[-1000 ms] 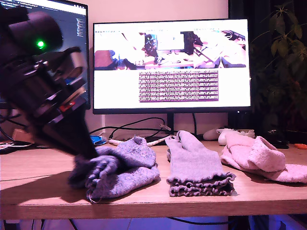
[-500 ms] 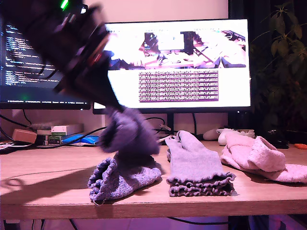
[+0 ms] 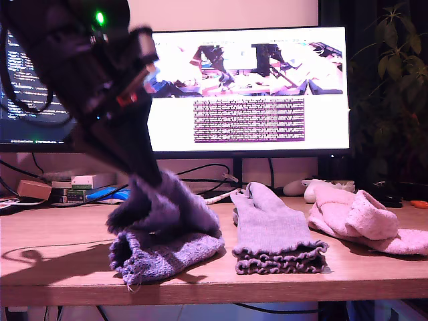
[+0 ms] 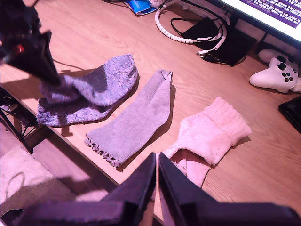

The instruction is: Pair up the socks based on colour and pattern, by placing them on top of one another

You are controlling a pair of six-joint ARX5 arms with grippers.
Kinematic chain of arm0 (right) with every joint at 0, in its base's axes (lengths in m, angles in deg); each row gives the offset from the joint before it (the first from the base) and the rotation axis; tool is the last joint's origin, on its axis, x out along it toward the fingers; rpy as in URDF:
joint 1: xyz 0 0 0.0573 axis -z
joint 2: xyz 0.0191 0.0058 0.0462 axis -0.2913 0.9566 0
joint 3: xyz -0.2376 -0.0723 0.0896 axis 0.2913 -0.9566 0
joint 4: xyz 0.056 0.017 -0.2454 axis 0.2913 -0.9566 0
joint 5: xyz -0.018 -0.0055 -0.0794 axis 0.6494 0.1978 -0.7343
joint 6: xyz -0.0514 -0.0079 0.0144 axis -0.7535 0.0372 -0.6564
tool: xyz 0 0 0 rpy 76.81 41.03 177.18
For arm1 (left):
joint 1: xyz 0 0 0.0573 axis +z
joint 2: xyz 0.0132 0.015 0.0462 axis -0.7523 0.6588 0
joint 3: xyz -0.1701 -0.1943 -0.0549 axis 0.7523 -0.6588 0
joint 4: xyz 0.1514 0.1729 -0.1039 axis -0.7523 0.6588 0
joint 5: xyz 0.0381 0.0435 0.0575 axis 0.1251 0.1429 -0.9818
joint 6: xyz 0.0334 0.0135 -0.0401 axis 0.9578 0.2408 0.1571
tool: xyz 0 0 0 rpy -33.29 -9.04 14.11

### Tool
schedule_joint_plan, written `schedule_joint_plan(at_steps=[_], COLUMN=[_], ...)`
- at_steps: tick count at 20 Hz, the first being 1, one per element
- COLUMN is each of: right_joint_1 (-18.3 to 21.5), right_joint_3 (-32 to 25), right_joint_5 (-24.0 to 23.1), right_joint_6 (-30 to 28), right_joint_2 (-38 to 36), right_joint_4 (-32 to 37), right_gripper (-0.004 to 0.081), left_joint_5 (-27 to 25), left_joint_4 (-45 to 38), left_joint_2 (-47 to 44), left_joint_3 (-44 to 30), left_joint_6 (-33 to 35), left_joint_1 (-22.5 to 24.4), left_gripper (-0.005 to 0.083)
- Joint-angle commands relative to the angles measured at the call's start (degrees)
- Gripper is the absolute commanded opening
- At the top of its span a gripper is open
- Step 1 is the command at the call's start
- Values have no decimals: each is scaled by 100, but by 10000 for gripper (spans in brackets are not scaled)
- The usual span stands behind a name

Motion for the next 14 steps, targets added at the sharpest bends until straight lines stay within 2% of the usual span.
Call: schedule_joint_plan(at_steps=[1,3,4,6,11,13,14], right_joint_1=[15,15,15,15,15,15,15], right_joint_3=[-66,-66,-66,-66,-66,-66,-66], right_joint_5=[-13,-13,-13,-11,76,81,79], right_joint_6=[0,0,0,2,59,455,717], right_joint_2=[15,15,15,31,31,79,133], right_joint_4=[35,37,39,37,68,234,378], right_gripper=[-13,-13,-13,-13,-13,-13,-13], left_joint_5=[63,76,125,382,402,400,398], left_joint_4=[-11,-52,-103,-9,807,994,1029], left_joint_2=[181,199,188,144,142,142,140], left_joint_3=[-114,-111,-103,61,763,975,1047], left_joint_6=[-136,-166,-166,-166,-107,17,28], left_joint_1=[-77,-81,-81,-7,168,238,264], left_gripper=[80,249,293,304,304,297,243])
